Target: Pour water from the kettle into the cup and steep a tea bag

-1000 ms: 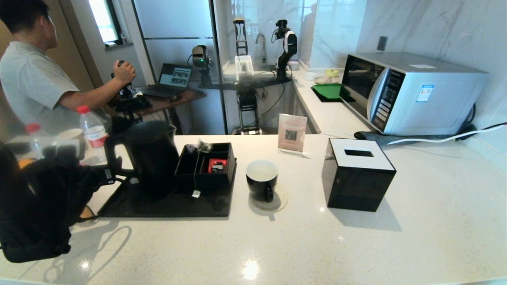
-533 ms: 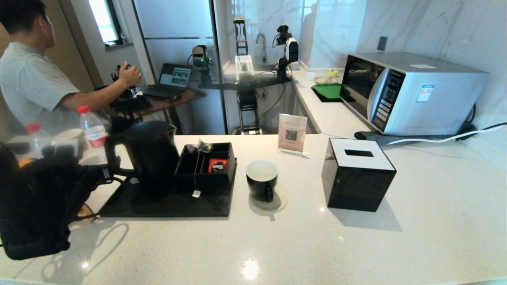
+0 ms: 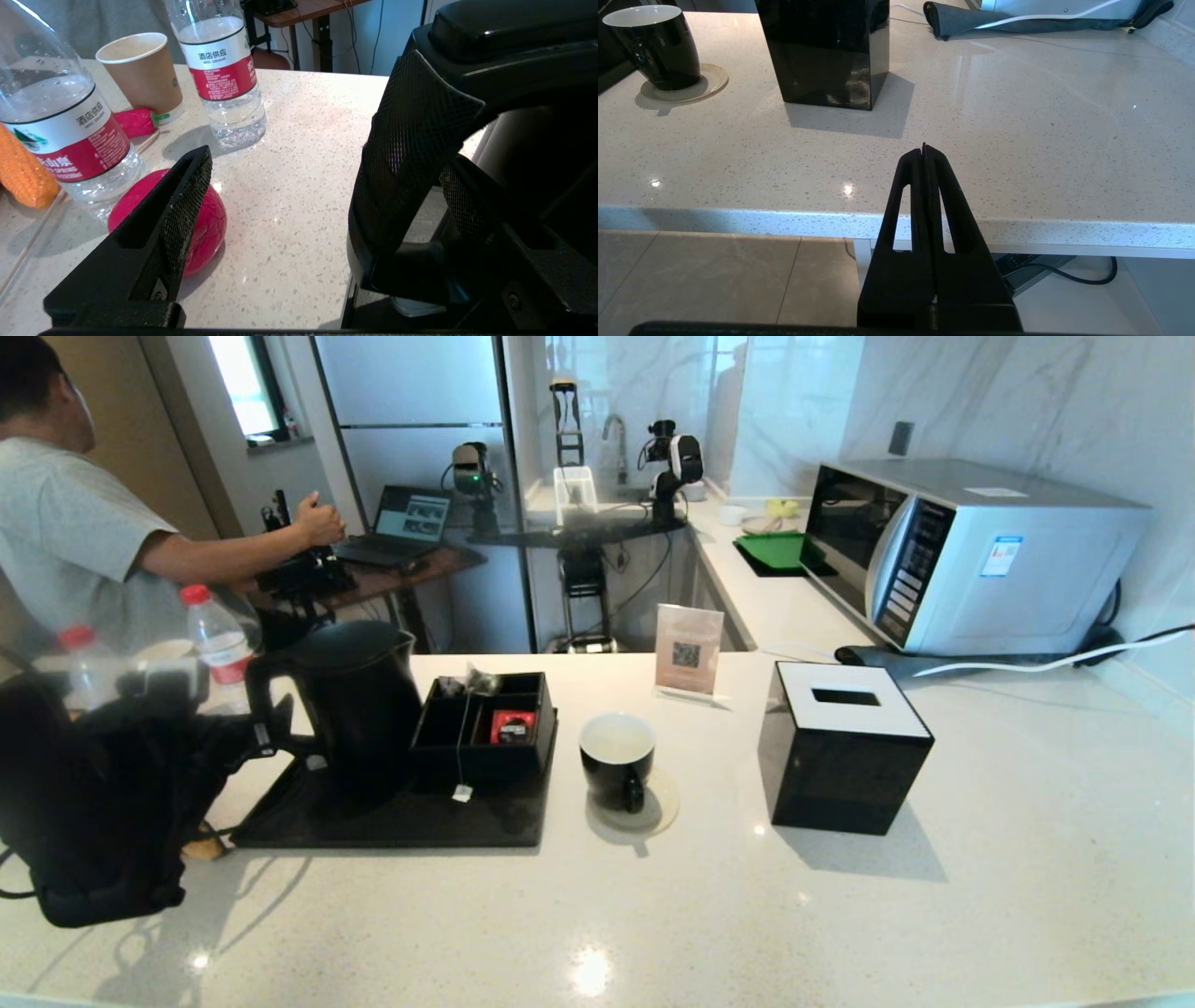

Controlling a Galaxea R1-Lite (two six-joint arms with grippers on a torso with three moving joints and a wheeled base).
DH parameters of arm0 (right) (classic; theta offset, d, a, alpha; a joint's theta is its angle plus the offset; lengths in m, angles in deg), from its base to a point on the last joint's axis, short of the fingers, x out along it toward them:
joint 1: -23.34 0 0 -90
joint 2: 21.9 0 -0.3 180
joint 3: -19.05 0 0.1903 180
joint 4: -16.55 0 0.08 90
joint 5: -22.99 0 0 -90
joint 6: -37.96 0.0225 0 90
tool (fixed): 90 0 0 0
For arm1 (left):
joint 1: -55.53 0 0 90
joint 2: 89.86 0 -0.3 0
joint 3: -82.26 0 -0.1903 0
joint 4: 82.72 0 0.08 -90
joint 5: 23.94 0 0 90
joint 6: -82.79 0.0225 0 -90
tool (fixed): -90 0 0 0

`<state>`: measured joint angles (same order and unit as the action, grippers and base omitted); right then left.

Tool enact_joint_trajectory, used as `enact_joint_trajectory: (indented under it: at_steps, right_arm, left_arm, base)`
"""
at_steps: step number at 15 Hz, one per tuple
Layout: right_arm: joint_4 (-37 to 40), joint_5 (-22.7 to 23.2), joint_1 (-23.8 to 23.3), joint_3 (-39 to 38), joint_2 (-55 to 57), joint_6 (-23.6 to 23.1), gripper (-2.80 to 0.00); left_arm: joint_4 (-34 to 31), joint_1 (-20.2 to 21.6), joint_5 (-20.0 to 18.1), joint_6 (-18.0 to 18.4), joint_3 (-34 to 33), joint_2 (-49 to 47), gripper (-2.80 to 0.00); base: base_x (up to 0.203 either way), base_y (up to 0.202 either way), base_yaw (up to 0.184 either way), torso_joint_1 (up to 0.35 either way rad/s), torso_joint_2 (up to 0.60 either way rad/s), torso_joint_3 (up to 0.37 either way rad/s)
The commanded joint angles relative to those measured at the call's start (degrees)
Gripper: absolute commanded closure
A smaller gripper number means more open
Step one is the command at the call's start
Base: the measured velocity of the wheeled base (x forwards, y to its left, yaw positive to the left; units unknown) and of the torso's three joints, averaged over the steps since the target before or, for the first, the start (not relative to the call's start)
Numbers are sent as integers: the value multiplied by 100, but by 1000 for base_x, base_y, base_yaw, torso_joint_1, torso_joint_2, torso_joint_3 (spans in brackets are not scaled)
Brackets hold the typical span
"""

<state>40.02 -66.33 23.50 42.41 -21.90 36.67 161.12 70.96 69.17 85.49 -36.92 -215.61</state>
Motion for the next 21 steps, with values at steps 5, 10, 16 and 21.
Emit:
enact_joint_trajectory:
  at_steps: [5, 10, 16, 21]
  right_arm:
    - [-1, 2, 2, 0, 0, -3, 0]
    - [-1, 2, 2, 0, 0, -3, 0]
    - [-1, 2, 2, 0, 0, -3, 0]
    - [-1, 2, 2, 0, 0, -3, 0]
  left_arm:
    - [274, -56, -30, 3, 478, -281, -280]
    - [274, -74, -161, 12, 790, -427, -280]
    - [274, -67, -230, 12, 1069, -504, -280]
    - [274, -78, -239, 12, 1145, -460, -280]
  base:
    - [0, 0, 0, 0, 0, 0]
    - [0, 0, 0, 0, 0, 0]
    - [0, 0, 0, 0, 0, 0]
    - [0, 0, 0, 0, 0, 0]
